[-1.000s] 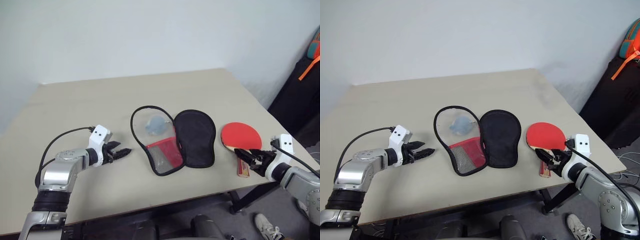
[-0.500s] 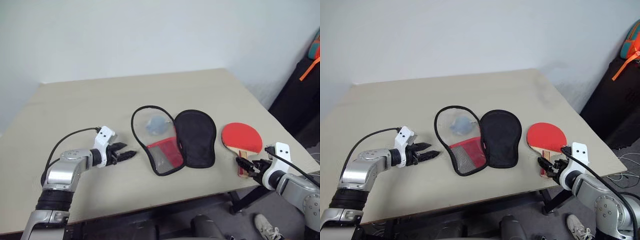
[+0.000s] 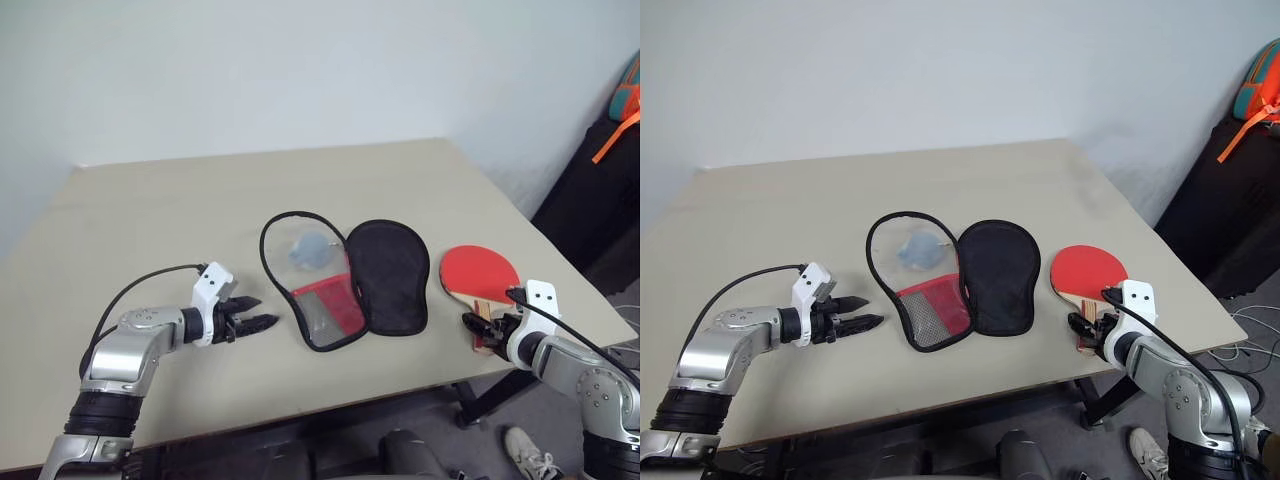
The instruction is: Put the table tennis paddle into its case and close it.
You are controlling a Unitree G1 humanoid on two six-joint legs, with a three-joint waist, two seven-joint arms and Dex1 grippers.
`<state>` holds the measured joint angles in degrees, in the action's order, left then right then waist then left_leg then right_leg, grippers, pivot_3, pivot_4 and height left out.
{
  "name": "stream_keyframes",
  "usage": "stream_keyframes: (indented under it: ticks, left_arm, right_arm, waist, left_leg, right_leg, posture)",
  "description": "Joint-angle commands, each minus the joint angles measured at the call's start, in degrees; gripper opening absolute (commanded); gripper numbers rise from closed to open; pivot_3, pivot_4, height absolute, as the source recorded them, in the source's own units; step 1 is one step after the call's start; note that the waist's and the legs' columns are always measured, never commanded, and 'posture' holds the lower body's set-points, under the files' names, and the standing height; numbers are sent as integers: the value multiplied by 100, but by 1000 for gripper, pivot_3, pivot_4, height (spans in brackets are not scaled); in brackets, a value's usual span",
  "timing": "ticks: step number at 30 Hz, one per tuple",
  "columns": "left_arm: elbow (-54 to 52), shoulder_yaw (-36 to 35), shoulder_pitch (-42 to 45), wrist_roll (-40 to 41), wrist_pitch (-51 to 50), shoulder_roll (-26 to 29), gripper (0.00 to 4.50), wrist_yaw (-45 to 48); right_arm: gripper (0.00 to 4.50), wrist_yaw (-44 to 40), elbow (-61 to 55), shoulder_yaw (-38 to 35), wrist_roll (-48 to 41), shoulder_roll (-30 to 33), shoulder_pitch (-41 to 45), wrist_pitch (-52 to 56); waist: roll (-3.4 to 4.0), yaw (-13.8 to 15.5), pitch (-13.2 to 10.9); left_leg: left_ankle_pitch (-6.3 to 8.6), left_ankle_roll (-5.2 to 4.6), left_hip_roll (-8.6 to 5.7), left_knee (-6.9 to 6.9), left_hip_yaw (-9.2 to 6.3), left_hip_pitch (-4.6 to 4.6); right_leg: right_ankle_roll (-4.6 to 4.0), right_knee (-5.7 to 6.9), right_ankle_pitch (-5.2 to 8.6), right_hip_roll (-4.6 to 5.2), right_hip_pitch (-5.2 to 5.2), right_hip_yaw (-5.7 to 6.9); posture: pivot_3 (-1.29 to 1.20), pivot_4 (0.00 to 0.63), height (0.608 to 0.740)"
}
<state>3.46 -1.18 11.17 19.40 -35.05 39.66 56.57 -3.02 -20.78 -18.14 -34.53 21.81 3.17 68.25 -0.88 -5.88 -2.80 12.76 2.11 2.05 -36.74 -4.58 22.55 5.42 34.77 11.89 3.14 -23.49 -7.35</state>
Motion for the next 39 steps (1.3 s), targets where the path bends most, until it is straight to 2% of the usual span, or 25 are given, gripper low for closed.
stream_keyframes:
  ticks: [1,3,6,11,21,25,28,34,39]
  left_arm:
    - [-345,-118,3,170,63,130,3448,162]
    - [-385,-115,-30,182,86,175,3448,211]
    - [-450,-128,-99,201,224,284,3448,366]
    - [-406,-76,-57,171,384,415,3448,525]
    - [-306,172,115,76,425,353,3448,585]
    - [-320,219,170,103,453,371,3448,661]
    - [-285,267,245,68,584,392,3448,759]
    - [-191,380,331,8,872,365,3448,945]
    - [-14,487,319,-156,1019,393,3448,1002]
  right_arm:
    - [2589,1,201,172,176,-74,73,0]
    - [1874,-19,207,167,214,-105,90,3]
    - [1153,-18,175,99,218,-166,140,36]
    - [1147,69,86,-340,53,-341,342,87]
    - [1147,516,-667,-969,-226,-936,1201,435]
    - [1147,749,-850,-768,-171,-1340,1548,666]
    - [1147,775,-781,-352,-44,-1671,1606,612]
    - [1147,772,-223,524,354,-2145,1714,283]
    - [1147,785,246,808,543,-2439,1972,-24]
  waist:
    - [-9,1,-1]
    - [-9,2,-1]
    - [-9,2,-2]
    - [-8,3,-5]
    - [66,7,-54]
    - [68,-2,-55]
    - [67,2,-55]
    - [68,2,-55]
    - [69,-1,-55]
  left_leg:
    - [0,0,1,0,1,0]
    - [1,1,2,0,2,-1]
    - [2,3,3,1,3,0]
    - [3,4,4,1,6,1]
    - [1,1,4,4,15,12]
    - [-12,-21,7,31,20,10]
    - [-14,-23,7,51,22,11]
    - [-14,-24,7,59,29,24]
    - [-15,-24,7,59,29,24]
  right_leg:
    - [0,-1,0,0,0,0]
    - [0,-1,0,0,0,1]
    - [0,-4,0,0,-1,1]
    - [0,-6,0,1,-3,1]
    - [0,3,0,3,-15,1]
    - [-2,7,-2,1,-34,0]
    - [-6,10,-4,1,-44,0]
    - [-8,9,-6,1,-56,-2]
    - [-8,15,-7,1,-61,-2]
  posture:
    - [0,0,740]
    - [0,0,740]
    - [0,0,740]
    - [0,0,740]
    - [0,0,740]
    - [0,0,740]
    - [0,0,740]
    - [0,0,740]
    - [0,0,740]
